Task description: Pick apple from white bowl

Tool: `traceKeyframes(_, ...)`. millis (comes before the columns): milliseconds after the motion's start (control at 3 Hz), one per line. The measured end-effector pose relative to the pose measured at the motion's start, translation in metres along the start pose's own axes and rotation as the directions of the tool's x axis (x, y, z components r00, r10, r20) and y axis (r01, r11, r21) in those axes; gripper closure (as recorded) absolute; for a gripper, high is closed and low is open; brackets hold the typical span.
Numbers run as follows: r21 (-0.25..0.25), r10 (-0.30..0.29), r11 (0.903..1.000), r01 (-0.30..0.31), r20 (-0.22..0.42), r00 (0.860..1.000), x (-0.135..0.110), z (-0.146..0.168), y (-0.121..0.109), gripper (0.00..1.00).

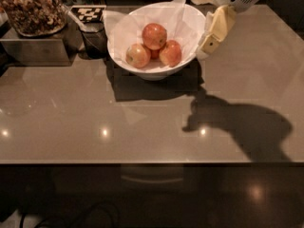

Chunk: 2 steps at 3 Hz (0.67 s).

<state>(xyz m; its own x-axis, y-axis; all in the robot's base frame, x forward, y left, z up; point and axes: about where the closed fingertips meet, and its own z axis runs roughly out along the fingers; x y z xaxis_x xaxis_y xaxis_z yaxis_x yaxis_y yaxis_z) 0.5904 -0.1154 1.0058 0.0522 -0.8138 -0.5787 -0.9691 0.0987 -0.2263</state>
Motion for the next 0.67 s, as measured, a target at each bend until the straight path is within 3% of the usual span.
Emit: traceKeyframes(667, -0.084, -0.075, 0.9934, 0.078, 0.031, 0.997, -0.031, 0.058, -0.042, 0.00)
